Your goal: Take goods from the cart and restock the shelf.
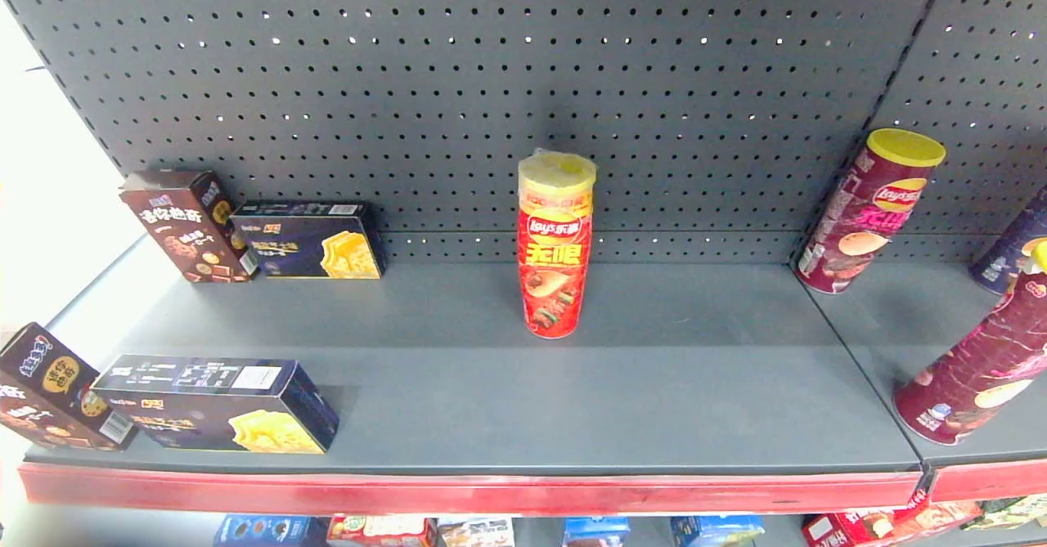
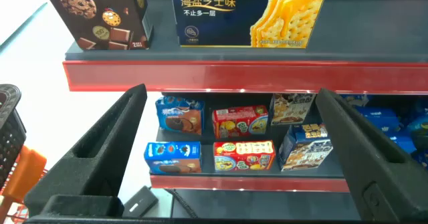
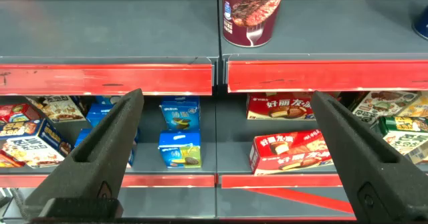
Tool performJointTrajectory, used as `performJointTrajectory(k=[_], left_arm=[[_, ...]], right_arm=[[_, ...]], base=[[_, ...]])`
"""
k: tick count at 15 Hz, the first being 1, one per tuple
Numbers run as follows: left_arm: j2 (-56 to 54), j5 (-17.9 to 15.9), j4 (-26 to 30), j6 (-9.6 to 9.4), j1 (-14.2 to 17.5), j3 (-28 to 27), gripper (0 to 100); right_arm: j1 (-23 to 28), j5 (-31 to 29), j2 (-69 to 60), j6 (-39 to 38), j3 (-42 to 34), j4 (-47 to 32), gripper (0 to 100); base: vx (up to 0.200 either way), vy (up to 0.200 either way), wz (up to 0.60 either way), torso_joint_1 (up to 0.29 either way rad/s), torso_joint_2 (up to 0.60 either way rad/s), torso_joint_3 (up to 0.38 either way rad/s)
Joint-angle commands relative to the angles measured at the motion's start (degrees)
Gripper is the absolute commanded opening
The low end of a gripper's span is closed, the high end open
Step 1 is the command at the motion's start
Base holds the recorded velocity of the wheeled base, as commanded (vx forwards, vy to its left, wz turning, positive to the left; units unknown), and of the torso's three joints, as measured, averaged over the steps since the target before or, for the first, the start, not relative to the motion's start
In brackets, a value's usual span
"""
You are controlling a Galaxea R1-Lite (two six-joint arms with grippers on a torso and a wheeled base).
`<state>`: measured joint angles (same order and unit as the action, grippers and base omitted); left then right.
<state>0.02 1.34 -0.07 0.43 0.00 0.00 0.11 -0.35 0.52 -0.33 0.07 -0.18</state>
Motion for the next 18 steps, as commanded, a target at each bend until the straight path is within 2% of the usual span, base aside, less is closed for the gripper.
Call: performJointTrajectory(k=[1,7,18], left_arm=[[0.0,0.0,0.0,0.1,0.0,0.0,100],[0.0,-0.1,0.0,0.1,0.0,0.0,100],[0.0,-0.1,0.0,0.01,0.0,0.0,100]], right_arm=[[0.0,0.0,0.1,0.0,0.0,0.0,100],[0.0,-0.1,0.1,-0.1,0.0,0.0,100],[0.0,-0.1,0.0,-0.2,0.0,-0.1,100]], base=[[0.0,0.0,0.0,0.0,0.0,0.0],[0.0,0.0,0.0,0.0,0.0,0.0],[0.0,0.0,0.6,0.002,0.0,0.001]])
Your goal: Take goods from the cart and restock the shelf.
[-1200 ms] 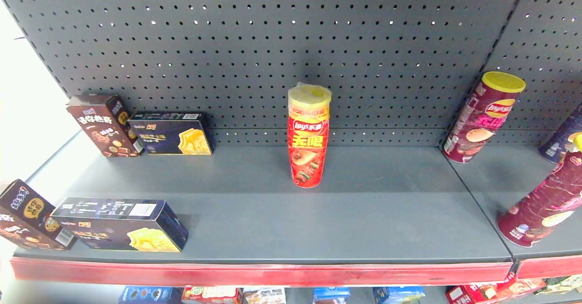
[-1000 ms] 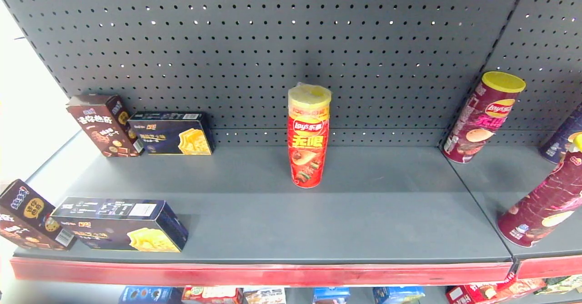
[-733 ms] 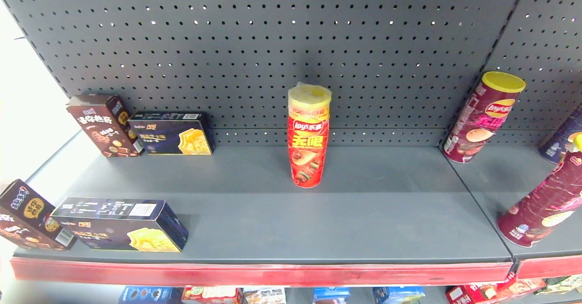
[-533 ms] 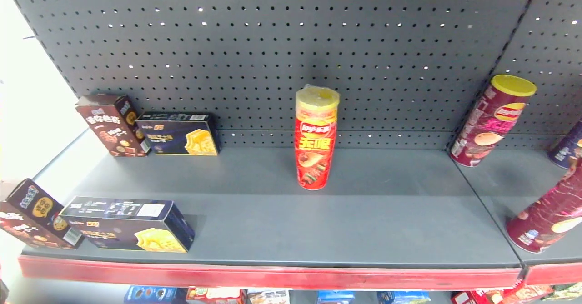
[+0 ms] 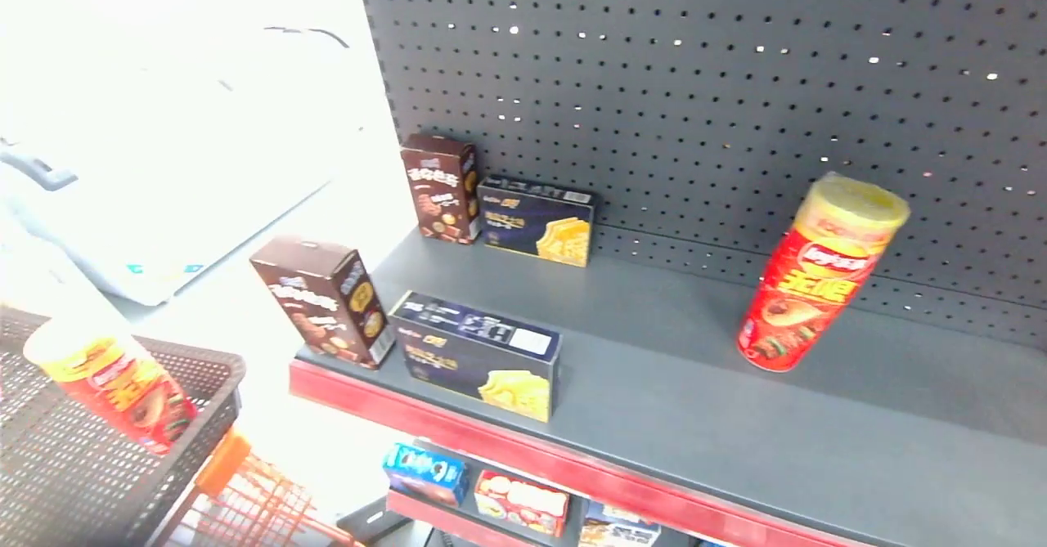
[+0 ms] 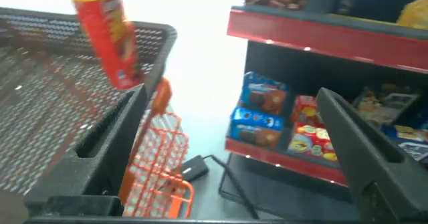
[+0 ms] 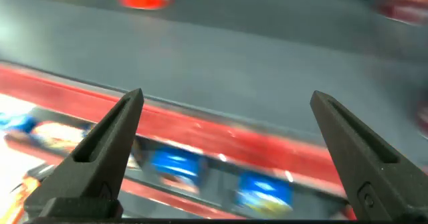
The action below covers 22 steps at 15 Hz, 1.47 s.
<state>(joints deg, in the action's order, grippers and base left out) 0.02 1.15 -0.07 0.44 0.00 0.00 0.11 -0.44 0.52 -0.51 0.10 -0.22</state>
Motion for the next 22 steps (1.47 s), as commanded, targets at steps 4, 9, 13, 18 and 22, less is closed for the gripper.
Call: performJointTrajectory(k=[4,9,13,18,22], left_arm=[[0.0,0.1,0.0,0.09,0.1,0.0,100],[0.0,-0.2,0.0,-0.26,0.0,0.0,100],[0.0,-0.2,0.0,-0.09,0.0,0.0,100],[0.6,1.6,1.4,-6.42,0.2,-5.5,100],[21.2,8.5,8.1,-7.03,0.6,-17.1,100]], right_arm=[[0.0,-0.2,0.0,0.1,-0.1,0.0,100],[0.0,-0.2,0.0,0.1,0.0,0.0,100],[0.0,-0.2,0.0,0.1,0.0,0.0,100],[0.0,-0.2,0.0,0.1,-0.1,0.0,100],[0.0,-0.2,0.1,0.1,-0.1,0.0,100]], base=[[0.0,0.0,0.15,0.001,0.0,0.001],[0.0,0.0,0.0,0.0,0.0,0.0],[0.0,0.0,0.0,0.0,0.0,0.0],[0.0,0.0,0.0,0.0,0.0,0.0],[0.0,0.0,0.0,0.0,0.0,0.0]])
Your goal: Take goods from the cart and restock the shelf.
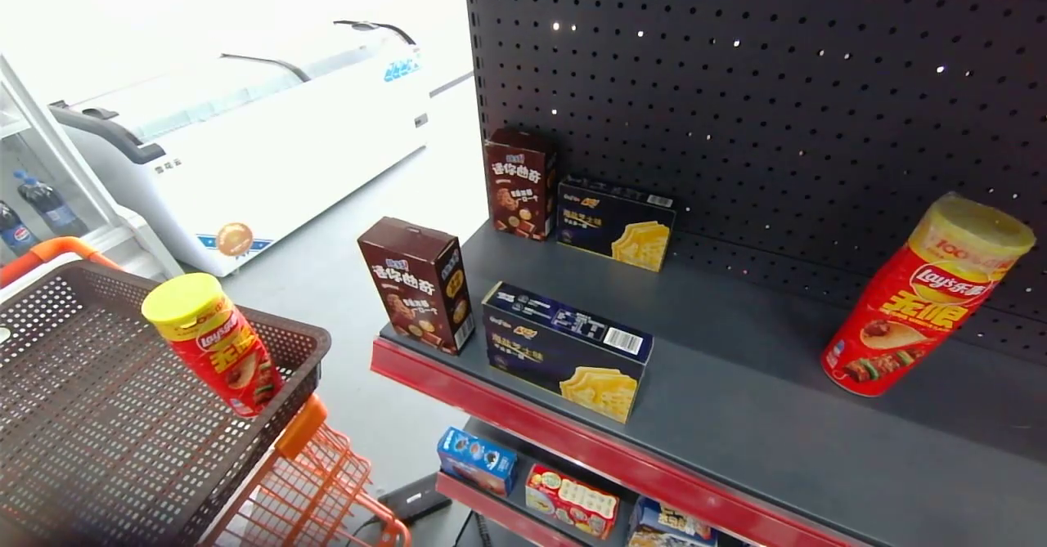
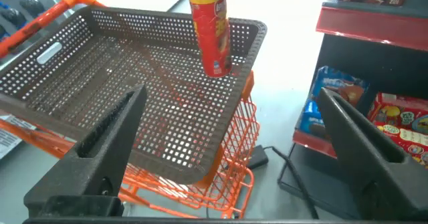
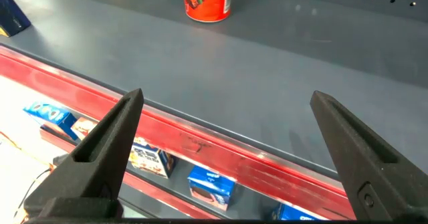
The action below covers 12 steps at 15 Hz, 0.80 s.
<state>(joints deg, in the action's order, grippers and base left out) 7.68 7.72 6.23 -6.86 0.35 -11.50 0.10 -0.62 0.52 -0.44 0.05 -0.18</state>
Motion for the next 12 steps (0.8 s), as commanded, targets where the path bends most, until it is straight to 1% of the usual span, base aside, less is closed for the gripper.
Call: performJointTrajectory(k=[1,2,3,4,5,6,7,8,9,10,11,12], left_arm=[[19.5,1.7,1.0,1.68,0.3,-7.1,100],[25.7,1.7,-0.3,2.38,0.3,-8.7,100],[31.1,1.7,-3.1,3.52,-0.3,-10.0,100],[35.6,1.5,-6.0,5.02,-0.1,-10.6,100],[40.5,1.4,-8.3,6.95,0.7,-11.1,100],[45.2,0.9,-10.3,8.97,2.8,-12.4,100],[54.1,-1.7,-11.1,11.26,5.9,-16.8,100],[58.1,-2.7,-11.3,11.7,7.0,-18.3,100],[64.3,-3.4,-14.1,11.08,9.5,-19.6,100],[68.5,-3.4,-17.0,10.12,11.0,-19.7,100],[72.5,-3.4,-20.6,8.36,11.6,-19.4,100],[77.7,-3.4,-28.0,6.6,12.3,-18.2,100]], right_arm=[[0.0,0.0,0.1,0.0,0.0,0.0,100],[0.0,0.0,0.0,0.0,0.0,0.0,100],[0.0,0.0,0.1,0.0,0.0,0.0,100],[0.0,0.0,0.1,0.0,0.0,0.0,100],[0.0,0.0,0.1,0.0,0.0,0.0,100],[0.0,0.0,0.0,0.0,0.0,0.0,100],[0.0,0.0,0.1,0.0,0.0,0.0,100],[0.0,0.0,0.0,0.0,0.0,0.0,100],[0.0,0.0,0.1,0.0,0.0,0.0,100],[0.0,0.0,0.0,0.0,0.0,0.0,100],[0.0,0.0,0.0,0.0,0.0,0.0,100],[0.0,0.0,0.0,0.0,0.0,0.0,100]], base=[[0.0,0.0,0.0,0.0,0.0,0.0],[0.0,0.0,0.0,0.0,0.0,0.0],[0.0,0.0,0.0,0.0,0.0,0.0],[0.0,0.0,0.0,0.0,0.0,0.0],[0.0,0.0,0.0,0.0,0.0,0.0],[0.0,0.0,0.0,0.0,0.0,0.0],[0.0,0.0,0.0,0.0,0.0,0.0],[0.0,0.0,0.0,0.0,0.0,0.0],[0.0,0.0,0.0,0.0,0.0,0.0],[0.0,0.0,0.0,0.0,0.0,0.0],[0.0,0.0,0.0,0.0,0.0,0.0],[0.0,0.0,0.0,0.0,0.0,0.0]])
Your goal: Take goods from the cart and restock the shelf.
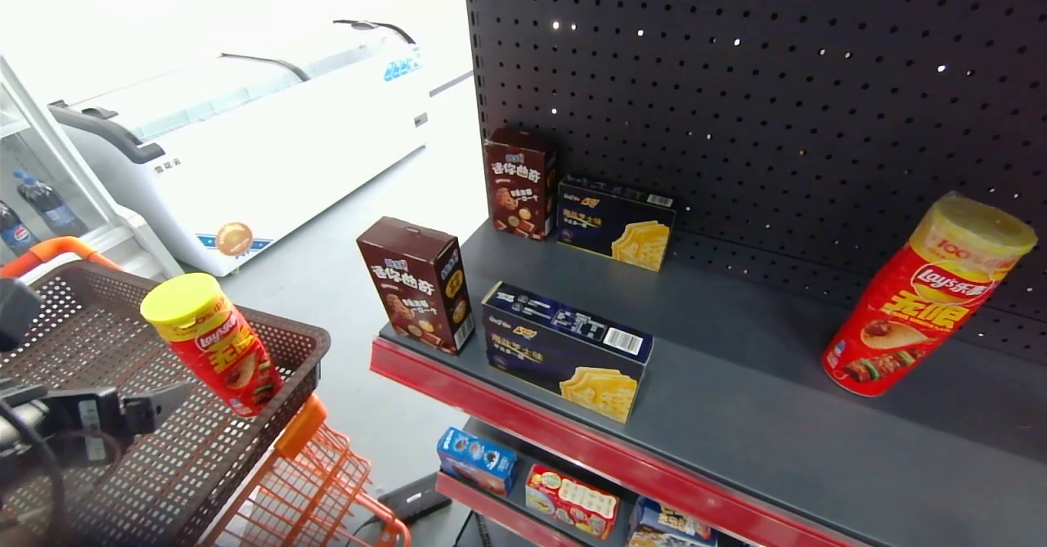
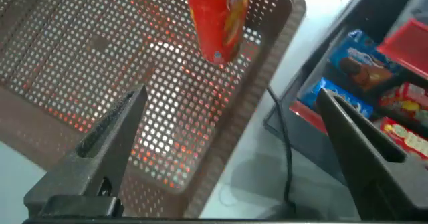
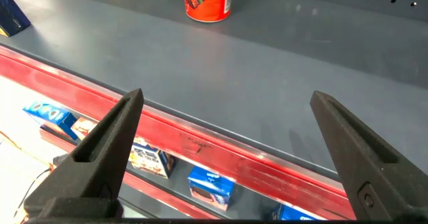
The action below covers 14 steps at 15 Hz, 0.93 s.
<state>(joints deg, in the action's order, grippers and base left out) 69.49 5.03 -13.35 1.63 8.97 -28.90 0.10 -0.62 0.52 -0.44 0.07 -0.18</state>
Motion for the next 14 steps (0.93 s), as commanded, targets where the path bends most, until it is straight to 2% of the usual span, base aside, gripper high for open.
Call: performJointTrajectory(k=[1,2,3,5,6,7,8,11,13,14], left_arm=[[19.7,-0.8,-15.9,-2.25,3.7,0.7,100],[23.2,-1.3,-24.0,-2.51,3.6,2.4,100],[26.4,-3.4,-30.5,-3.39,3.6,3.9,100],[30.8,-6.6,-40.1,-4.8,3.6,6.0,100],[33.5,-6.6,-45.3,-4.89,3.6,6.8,100],[34.9,-6.6,-47.0,-5.15,3.8,7.2,100],[37.6,-6.8,-51.6,-5.24,4.0,6.8,100],[42.7,-7.4,-60.3,-4.97,4.5,5.3,100],[44.1,-9.0,-60.7,-5.06,5.3,4.0,100],[44.6,-10.9,-60.7,-5.06,5.6,3.4,100]], right_arm=[[0.0,0.0,0.0,0.0,0.0,0.0,100],[0.0,0.0,0.0,0.0,0.0,0.0,100],[0.0,0.0,0.1,0.0,0.0,0.0,100],[0.0,0.0,0.0,0.0,-0.1,0.0,100],[0.0,0.0,0.1,0.0,-0.1,0.0,100],[0.0,0.0,0.1,0.0,-0.1,0.0,100],[0.0,0.0,0.0,0.0,0.0,0.0,100],[0.0,0.0,0.0,0.0,-0.1,0.0,100],[0.0,0.0,0.1,0.0,-0.1,0.0,100],[0.0,0.0,0.0,0.0,0.0,0.0,100]], base=[[0.0,0.0,0.0,0.0,0.0,0.0],[0.0,0.0,0.0,0.0,0.0,0.0],[0.0,0.0,0.0,0.0,0.0,0.0],[0.0,0.0,0.0,0.0,0.0,0.0],[0.0,0.0,0.0,0.0,0.0,0.0],[0.0,0.0,0.0,0.0,0.0,0.0],[0.0,0.0,0.0,0.0,0.0,0.0],[0.0,0.0,0.0,0.0,0.0,0.0],[0.0,0.0,0.0,0.0,0.0,0.0],[0.0,0.0,0.0,0.0,0.0,0.0]])
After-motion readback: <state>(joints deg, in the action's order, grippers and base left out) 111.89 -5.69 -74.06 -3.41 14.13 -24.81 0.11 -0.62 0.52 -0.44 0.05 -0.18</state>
